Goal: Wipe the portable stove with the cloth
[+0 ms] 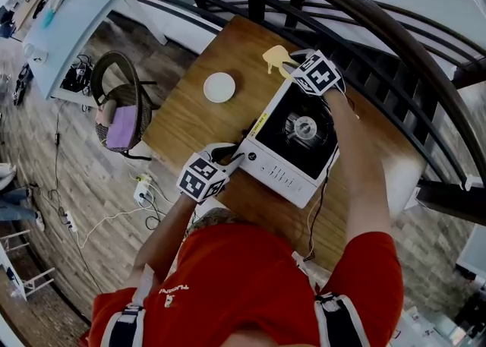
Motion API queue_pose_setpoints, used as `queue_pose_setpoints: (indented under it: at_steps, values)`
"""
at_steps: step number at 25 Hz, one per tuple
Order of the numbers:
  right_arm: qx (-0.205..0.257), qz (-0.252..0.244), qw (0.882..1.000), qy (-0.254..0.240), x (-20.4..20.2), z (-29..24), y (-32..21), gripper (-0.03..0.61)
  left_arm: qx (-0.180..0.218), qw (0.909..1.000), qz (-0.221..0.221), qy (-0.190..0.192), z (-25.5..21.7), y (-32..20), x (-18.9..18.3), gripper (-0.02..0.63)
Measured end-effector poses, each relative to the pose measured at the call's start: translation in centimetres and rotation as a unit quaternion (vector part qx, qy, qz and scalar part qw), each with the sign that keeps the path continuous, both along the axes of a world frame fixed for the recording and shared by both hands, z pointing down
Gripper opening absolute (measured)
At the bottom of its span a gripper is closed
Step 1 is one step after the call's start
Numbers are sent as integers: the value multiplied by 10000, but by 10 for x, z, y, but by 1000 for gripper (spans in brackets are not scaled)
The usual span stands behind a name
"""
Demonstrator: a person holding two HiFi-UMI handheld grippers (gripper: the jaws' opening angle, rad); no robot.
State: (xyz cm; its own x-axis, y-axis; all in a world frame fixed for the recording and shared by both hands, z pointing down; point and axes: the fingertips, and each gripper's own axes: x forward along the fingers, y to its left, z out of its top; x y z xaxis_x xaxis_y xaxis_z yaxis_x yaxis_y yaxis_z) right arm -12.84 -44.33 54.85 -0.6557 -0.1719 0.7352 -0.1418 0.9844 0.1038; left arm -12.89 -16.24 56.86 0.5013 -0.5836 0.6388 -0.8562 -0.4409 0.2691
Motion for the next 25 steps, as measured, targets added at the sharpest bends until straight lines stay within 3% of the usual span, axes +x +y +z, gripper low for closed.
queue_pose_setpoints:
  at_steps: [6, 11, 25]
  values:
    - [245, -252, 9992, 185, -20, 1, 6, 89, 10, 10000, 9, 1, 1, -2, 1, 101]
    - [374, -324, 9988, 58, -35, -10, 12, 89, 25, 10000, 36, 9, 0, -2, 0, 101]
    - [452, -729, 9942, 655, -26, -4, 82, 89, 57, 9999, 112, -21, 4, 2, 4, 101]
